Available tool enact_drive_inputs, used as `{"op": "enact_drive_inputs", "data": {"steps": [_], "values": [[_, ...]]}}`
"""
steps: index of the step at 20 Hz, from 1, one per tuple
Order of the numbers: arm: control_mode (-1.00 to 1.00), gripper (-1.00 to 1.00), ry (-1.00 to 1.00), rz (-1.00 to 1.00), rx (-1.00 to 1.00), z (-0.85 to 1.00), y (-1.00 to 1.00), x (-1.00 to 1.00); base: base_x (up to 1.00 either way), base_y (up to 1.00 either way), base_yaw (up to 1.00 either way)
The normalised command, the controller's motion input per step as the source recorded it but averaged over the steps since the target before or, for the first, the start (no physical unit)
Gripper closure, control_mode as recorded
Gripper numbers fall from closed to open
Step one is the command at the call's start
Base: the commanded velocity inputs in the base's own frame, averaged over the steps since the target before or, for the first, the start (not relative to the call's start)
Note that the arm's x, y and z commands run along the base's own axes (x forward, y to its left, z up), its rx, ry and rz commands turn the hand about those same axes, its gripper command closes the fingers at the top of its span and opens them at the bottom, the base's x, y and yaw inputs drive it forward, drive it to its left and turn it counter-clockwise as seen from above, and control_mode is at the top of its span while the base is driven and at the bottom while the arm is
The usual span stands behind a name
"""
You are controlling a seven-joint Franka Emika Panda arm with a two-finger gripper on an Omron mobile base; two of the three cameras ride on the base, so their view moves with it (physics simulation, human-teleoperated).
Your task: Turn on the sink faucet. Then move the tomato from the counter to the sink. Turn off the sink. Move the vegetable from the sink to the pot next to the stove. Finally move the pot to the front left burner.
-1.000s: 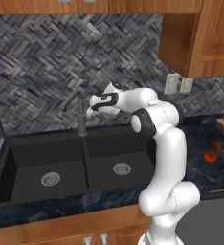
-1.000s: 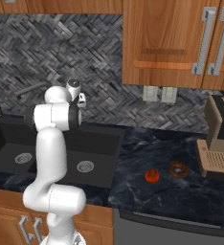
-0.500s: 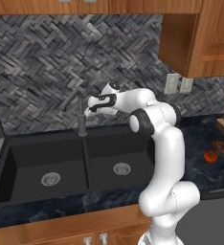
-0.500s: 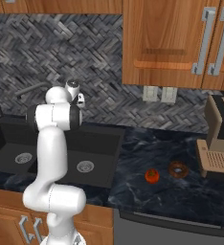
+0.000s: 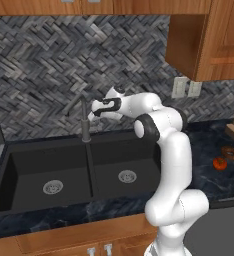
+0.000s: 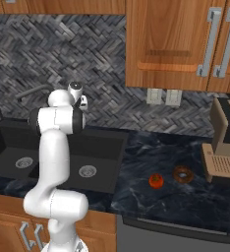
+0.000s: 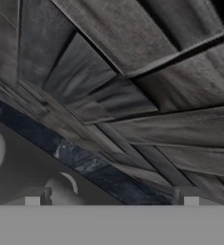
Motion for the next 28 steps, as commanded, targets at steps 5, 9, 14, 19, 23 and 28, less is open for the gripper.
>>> {"op": "enact_drive_inputs", "data": {"steps": [5, 9, 14, 19, 23, 28], "values": [[-1.0, 1.0, 0.0, 0.0, 0.0, -0.22, 0.0, 0.01, 0.0, 0.0, 0.0], [-1.0, 1.0, 0.0, 0.0, 0.0, -0.24, 0.0, 0.0, 0.0, 0.0, 0.0], [-1.0, 1.0, 0.0, -0.01, 0.0, -0.21, 0.0, 0.0, 0.0, 0.0, 0.0], [-1.0, 1.0, 0.01, 0.0, 0.0, -0.17, 0.0, 0.0, 0.0, 0.0, 0.0], [-1.0, 1.0, 0.0, 0.0, 0.0, -0.25, -0.01, 0.0, 0.0, 0.0, 0.0], [-1.0, 1.0, 0.0, -0.02, 0.0, -0.34, -0.21, -0.01, 0.0, 0.0, 0.0]]}}
